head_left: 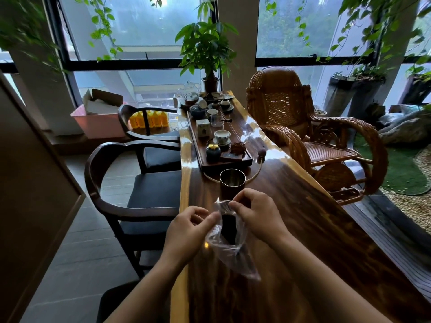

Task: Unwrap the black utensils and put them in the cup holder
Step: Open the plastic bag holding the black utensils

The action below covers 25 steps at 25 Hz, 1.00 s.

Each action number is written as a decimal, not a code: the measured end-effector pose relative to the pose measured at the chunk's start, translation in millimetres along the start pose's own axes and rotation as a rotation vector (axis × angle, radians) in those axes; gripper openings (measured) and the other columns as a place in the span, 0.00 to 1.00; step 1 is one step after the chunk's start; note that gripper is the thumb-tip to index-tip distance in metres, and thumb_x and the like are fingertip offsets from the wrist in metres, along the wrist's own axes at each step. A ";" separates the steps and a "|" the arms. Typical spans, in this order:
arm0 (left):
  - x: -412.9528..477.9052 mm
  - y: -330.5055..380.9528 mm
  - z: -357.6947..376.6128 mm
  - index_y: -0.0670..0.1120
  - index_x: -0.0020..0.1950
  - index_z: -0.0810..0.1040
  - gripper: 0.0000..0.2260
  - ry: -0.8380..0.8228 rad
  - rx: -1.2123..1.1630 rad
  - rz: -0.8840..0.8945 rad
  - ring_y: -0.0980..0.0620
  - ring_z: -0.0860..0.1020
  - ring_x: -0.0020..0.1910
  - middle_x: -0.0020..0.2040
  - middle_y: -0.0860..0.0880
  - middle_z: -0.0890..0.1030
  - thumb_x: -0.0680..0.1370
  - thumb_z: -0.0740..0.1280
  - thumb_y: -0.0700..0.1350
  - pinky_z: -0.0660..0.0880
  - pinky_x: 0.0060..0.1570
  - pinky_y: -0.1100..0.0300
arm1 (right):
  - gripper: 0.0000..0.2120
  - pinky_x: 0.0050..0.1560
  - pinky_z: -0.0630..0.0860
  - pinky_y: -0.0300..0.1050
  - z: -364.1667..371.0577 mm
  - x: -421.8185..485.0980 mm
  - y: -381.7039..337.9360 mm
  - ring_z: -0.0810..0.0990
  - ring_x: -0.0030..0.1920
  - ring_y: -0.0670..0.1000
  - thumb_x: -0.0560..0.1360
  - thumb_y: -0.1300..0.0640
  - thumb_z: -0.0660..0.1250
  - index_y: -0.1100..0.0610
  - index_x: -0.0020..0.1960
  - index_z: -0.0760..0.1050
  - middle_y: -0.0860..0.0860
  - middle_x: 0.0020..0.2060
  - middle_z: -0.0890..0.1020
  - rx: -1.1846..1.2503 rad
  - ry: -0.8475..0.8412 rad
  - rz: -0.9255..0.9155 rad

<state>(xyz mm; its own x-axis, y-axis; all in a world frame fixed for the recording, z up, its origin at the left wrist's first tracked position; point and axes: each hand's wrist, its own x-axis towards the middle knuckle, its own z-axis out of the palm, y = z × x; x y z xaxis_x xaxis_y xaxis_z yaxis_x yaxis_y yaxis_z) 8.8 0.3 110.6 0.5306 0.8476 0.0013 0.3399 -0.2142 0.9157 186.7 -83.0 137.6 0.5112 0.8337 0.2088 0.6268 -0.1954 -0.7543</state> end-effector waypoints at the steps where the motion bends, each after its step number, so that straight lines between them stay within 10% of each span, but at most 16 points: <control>1: 1.4 1.2 1.0 0.52 0.49 0.83 0.09 0.033 0.139 0.050 0.58 0.82 0.41 0.41 0.53 0.84 0.75 0.73 0.55 0.79 0.41 0.60 | 0.03 0.40 0.82 0.44 -0.3 -0.7 -2.1 0.82 0.38 0.42 0.75 0.52 0.74 0.48 0.43 0.81 0.44 0.36 0.84 0.001 -0.001 -0.017; 11: 4.7 6.5 -1.5 0.51 0.45 0.86 0.04 0.049 0.179 0.107 0.58 0.82 0.37 0.36 0.55 0.84 0.77 0.72 0.44 0.80 0.38 0.60 | 0.13 0.45 0.81 0.42 -19.3 -11.7 5.4 0.80 0.42 0.44 0.74 0.48 0.74 0.53 0.54 0.81 0.45 0.47 0.79 -0.173 0.160 -0.196; 17: 1.6 -3.6 -0.8 0.50 0.42 0.85 0.05 0.085 0.023 0.004 0.52 0.84 0.35 0.35 0.49 0.85 0.77 0.72 0.43 0.82 0.37 0.52 | 0.27 0.65 0.71 0.47 -2.6 -53.4 16.3 0.66 0.70 0.51 0.71 0.32 0.67 0.44 0.66 0.77 0.48 0.68 0.73 -0.376 -0.019 -0.395; 25: 1.4 -11.9 -14.1 0.46 0.41 0.84 0.07 0.147 -0.043 -0.053 0.47 0.84 0.32 0.32 0.44 0.84 0.78 0.71 0.40 0.83 0.33 0.50 | 0.04 0.61 0.75 0.50 32.7 -53.1 29.2 0.73 0.63 0.53 0.74 0.46 0.71 0.43 0.44 0.84 0.44 0.53 0.82 -0.434 -0.029 -0.509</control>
<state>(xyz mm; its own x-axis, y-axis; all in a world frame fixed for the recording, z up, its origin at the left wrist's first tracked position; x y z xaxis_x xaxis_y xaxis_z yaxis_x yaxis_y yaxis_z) -5.4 10.9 105.3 0.3925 0.9197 0.0081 0.3297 -0.1489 0.9322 158.7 -116.1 84.1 0.0765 0.8893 0.4508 0.9685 0.0412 -0.2456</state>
